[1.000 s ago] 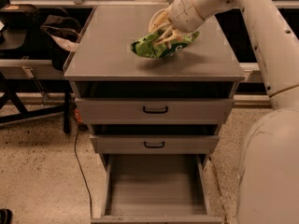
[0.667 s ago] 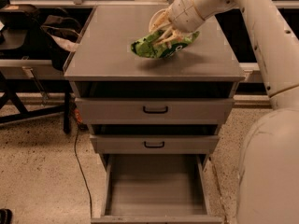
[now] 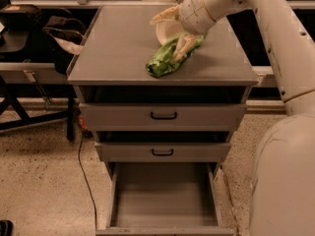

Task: Pick green rice chip bag from bottom drawer and place on counter

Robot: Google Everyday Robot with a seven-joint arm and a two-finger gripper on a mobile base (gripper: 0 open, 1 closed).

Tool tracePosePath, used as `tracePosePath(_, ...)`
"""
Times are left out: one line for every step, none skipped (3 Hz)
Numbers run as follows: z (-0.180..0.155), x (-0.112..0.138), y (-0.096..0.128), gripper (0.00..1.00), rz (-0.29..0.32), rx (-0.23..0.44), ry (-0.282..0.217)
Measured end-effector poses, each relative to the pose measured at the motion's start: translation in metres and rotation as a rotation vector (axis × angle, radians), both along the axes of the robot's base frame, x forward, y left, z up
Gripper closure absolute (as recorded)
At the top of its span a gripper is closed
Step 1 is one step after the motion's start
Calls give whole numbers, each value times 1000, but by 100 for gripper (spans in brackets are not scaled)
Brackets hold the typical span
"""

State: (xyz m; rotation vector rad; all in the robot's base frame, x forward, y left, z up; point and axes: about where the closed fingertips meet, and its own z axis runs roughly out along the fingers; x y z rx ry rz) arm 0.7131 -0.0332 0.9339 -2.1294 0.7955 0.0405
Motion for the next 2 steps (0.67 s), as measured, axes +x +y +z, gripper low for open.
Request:
tracePosePath(0,0,0,0,0,0,0)
tracePosePath(0,0,0,0,0,0,0)
